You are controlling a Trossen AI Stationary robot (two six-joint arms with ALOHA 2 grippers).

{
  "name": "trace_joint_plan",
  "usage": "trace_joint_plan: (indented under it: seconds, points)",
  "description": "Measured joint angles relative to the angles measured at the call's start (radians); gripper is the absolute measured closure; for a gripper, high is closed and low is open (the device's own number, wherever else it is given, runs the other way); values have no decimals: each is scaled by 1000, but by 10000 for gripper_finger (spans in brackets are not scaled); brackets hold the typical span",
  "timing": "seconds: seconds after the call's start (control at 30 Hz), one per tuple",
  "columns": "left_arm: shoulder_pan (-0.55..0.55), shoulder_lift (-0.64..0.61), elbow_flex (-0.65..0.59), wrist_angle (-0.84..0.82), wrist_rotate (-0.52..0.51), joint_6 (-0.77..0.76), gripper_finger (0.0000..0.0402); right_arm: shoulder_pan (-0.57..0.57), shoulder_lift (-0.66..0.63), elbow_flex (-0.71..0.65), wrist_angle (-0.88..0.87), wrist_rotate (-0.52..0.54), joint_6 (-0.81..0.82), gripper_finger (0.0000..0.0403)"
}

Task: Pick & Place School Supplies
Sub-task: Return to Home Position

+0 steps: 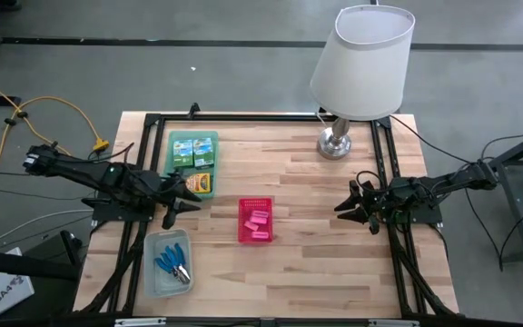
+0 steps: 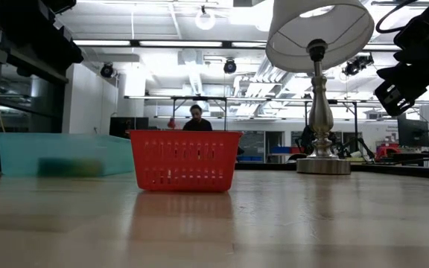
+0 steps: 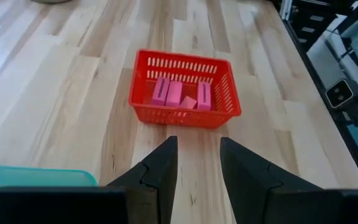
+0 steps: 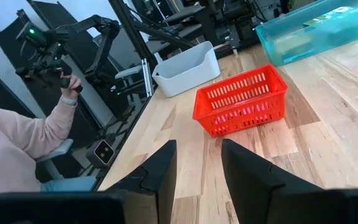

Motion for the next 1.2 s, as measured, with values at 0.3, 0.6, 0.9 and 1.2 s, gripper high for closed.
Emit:
trace_joint_plan:
  seconds: [0.3,0.6,0.9,1.2]
  points:
    - [-1,-45,0,-62,-97,-3,285,0,0,0,2,0,0,284]
    - [-1,-87,-12,-61,-158,-7,285,0,0,-1,3,0,0,284]
    - [1,-262,-144,-1,-195,-4,285,0,0,-1,3,0,0,284]
    - [2,-445,-247,63,-378,10,285,0,0,-1,3,0,0,284]
